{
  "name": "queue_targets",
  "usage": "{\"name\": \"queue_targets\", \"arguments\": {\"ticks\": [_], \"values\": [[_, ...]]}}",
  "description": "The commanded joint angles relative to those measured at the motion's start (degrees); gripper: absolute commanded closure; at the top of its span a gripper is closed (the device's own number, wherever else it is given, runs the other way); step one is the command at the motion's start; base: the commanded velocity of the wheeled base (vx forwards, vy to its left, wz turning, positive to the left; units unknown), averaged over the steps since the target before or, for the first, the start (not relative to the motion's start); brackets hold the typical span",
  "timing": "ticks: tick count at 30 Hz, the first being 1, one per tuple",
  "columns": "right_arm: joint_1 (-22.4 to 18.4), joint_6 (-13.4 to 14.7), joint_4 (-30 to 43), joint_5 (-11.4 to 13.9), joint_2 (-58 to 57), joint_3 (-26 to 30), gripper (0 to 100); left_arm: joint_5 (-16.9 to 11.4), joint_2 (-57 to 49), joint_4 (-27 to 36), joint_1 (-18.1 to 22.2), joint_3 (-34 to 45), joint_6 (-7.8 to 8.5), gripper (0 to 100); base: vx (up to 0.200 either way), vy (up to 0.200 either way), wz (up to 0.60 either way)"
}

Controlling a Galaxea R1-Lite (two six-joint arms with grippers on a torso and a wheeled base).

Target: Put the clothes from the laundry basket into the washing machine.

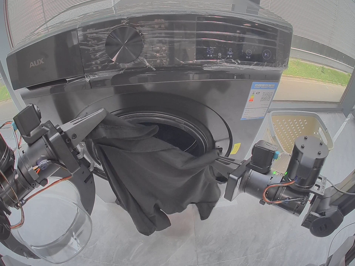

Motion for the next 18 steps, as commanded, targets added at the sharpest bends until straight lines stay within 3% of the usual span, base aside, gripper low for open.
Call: {"name": "queue_targets", "arguments": {"ticks": [1,11,12,18], "values": [[0.2,0.0,-0.3,-0.2,-3.3,0.3,100,0.2,-0.3,-0.1,0.5,1.0,0.05,100,0.000,0.000,0.00],[1.4,0.0,-0.5,-0.5,-3.5,0.3,100,-0.3,-1.0,0.0,0.4,2.8,-0.04,100,0.000,0.000,0.00],[1.4,0.0,-0.5,-0.5,-3.5,0.2,100,-0.3,-1.0,0.0,0.4,2.8,-0.04,0,0.000,0.000,0.00],[2.0,0.0,-0.4,-0.5,-3.2,-0.4,100,0.2,-1.0,0.9,0.1,6.2,0.05,0,0.000,0.000,0.00]]}}
